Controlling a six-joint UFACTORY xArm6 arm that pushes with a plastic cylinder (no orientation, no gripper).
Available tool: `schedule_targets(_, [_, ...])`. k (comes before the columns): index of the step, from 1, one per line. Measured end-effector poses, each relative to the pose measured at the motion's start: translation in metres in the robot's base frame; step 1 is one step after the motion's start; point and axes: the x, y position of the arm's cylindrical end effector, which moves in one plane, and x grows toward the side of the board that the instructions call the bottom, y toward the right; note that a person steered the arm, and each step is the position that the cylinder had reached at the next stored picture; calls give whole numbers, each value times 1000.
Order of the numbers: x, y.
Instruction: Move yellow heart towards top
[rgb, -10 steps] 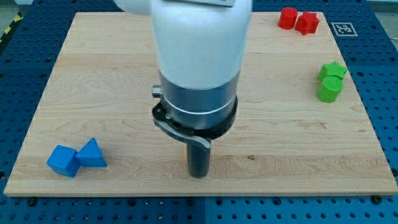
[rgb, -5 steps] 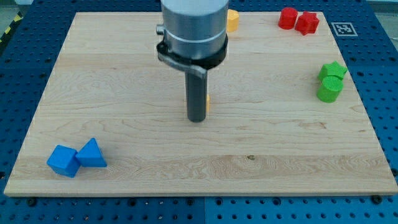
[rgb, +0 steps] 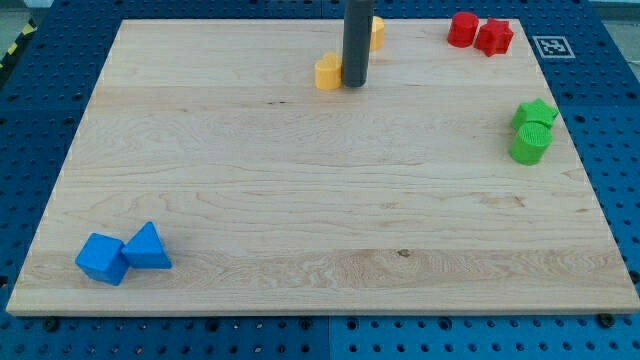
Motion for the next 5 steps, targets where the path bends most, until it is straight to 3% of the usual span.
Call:
schedule_targets(2, [51, 17])
schedule_targets(4, [-3, -15])
schedule_targets(5, [4, -18])
